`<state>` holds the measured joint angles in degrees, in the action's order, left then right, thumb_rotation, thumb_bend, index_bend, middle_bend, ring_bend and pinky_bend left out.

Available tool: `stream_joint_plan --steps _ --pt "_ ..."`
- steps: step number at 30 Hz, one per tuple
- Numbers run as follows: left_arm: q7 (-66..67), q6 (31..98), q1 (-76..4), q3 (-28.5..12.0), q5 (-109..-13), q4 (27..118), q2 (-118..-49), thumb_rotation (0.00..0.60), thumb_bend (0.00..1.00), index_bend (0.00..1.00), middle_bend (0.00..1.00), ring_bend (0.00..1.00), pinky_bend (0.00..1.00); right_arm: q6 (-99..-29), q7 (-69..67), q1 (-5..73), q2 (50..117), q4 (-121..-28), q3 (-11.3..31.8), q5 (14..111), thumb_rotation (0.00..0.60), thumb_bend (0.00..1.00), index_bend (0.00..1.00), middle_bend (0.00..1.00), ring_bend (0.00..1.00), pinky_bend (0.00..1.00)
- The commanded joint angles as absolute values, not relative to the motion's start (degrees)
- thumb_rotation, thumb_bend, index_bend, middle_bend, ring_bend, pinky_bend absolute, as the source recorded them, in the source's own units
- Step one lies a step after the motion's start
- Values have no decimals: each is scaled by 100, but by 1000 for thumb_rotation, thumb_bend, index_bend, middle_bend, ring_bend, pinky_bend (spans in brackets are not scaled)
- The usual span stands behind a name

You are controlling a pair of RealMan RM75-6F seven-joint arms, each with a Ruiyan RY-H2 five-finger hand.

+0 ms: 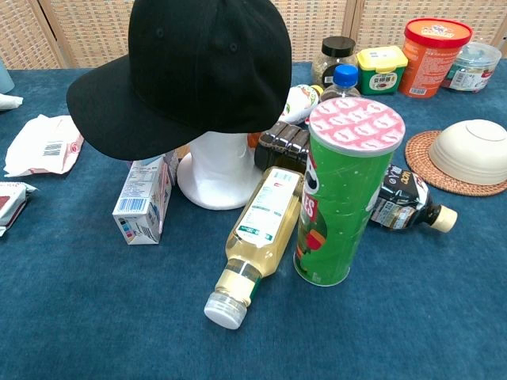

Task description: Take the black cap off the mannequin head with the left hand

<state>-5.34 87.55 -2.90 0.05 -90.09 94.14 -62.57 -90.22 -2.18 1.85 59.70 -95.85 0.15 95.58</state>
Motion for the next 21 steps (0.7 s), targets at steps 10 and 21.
stream_joint_plan --steps 10,21 --pt "-446 8780 -304 -10 -9049 9341 -6337 600 85 0 0 0 23 -9018 -267 186 5954 -9573 4 9572 600 116 163 0 0 0" --pt "-1343 9588 -740 -293 -10051 7438 -7348 600 91 0 0 0 24 -9051 -322 170 5937 -9560 9 9565 600 115 163 0 0 0"
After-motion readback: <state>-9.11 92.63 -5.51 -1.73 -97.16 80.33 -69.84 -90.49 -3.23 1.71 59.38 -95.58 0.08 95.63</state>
